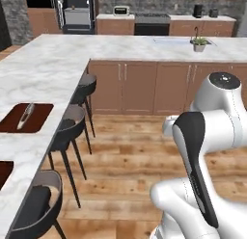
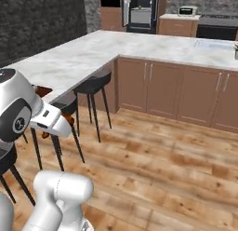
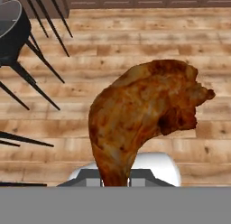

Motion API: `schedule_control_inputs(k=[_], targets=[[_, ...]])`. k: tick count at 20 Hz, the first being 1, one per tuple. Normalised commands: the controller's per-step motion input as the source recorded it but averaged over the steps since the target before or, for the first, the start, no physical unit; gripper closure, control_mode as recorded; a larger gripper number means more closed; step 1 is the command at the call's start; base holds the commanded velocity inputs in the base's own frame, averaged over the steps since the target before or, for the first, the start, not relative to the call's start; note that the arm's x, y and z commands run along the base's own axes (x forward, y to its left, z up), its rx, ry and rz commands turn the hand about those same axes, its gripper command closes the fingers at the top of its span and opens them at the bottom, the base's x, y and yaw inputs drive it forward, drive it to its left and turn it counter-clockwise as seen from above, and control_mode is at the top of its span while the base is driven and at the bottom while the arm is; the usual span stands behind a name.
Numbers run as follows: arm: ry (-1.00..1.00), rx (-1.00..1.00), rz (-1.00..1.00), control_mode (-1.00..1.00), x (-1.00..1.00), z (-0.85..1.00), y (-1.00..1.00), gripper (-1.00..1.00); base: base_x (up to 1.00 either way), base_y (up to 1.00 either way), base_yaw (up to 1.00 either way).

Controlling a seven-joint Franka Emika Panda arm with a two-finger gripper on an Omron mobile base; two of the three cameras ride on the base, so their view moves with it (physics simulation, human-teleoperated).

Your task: Gather the mushroom and lime from the fridge and place them on a tray on the dining counter. Then gather the chicken drumsticks from the fridge and place them on the other tray.

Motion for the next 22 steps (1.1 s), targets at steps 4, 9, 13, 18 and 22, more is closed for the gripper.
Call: schedule_control_inputs(k=[4,9,13,18,22], targets=[[0.0,0.0,0.0,1.0,0.0,0.0,0.0,1.0,0.85,-0.26,0.44],[0.0,0.0,0.0,1.0,0.0,0.0,0.0,1.0,0.74,-0.25,0.45],[0.0,0.0,0.0,1.0,0.0,0.0,0.0,1.0,0.72,-0.26,0.46],[0.0,0.0,0.0,1.0,0.0,0.0,0.0,1.0,0.7,-0.22,0.48],[0.0,0.0,0.0,1.0,0.0,0.0,0.0,1.0,0.52,-0.21,0.51]])
